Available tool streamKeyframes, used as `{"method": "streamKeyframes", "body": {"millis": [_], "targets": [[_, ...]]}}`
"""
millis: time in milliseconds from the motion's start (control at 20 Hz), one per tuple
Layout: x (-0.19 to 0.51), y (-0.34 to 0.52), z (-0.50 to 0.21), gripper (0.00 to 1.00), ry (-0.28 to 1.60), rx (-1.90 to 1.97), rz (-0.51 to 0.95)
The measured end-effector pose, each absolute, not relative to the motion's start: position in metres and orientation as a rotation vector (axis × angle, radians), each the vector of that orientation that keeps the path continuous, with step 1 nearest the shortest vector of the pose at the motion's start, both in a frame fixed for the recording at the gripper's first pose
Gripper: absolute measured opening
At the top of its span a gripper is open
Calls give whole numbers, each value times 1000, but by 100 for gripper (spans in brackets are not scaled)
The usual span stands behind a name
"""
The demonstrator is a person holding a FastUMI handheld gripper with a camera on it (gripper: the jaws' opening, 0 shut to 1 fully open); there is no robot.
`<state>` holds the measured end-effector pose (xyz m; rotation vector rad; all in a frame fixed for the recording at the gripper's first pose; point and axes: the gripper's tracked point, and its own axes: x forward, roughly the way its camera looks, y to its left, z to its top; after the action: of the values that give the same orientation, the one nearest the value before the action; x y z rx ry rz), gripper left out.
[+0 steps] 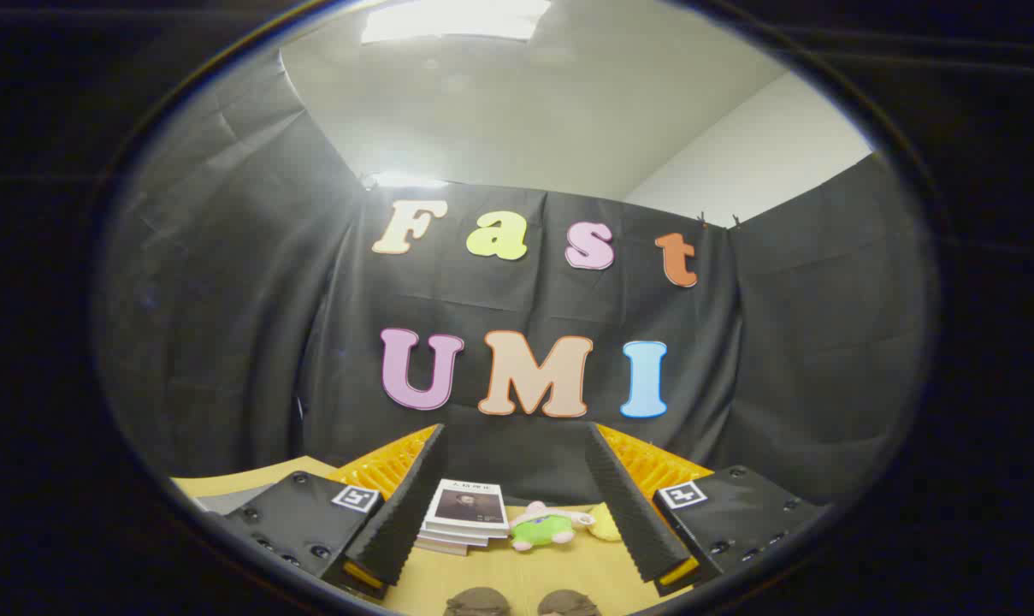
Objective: Open the storage box then place both shoes into the box .Put the left shoe in first, then the right shoe, with the right side of both shoes facing outward in a uniform manner.
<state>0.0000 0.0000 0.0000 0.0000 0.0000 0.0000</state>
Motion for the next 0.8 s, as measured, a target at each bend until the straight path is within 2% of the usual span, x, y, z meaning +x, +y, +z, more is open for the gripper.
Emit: {"method": "streamKeyframes", "body": {"millis": [800], "targets": [[-3, -9, -6, 100, 4, 1, -39]]}}
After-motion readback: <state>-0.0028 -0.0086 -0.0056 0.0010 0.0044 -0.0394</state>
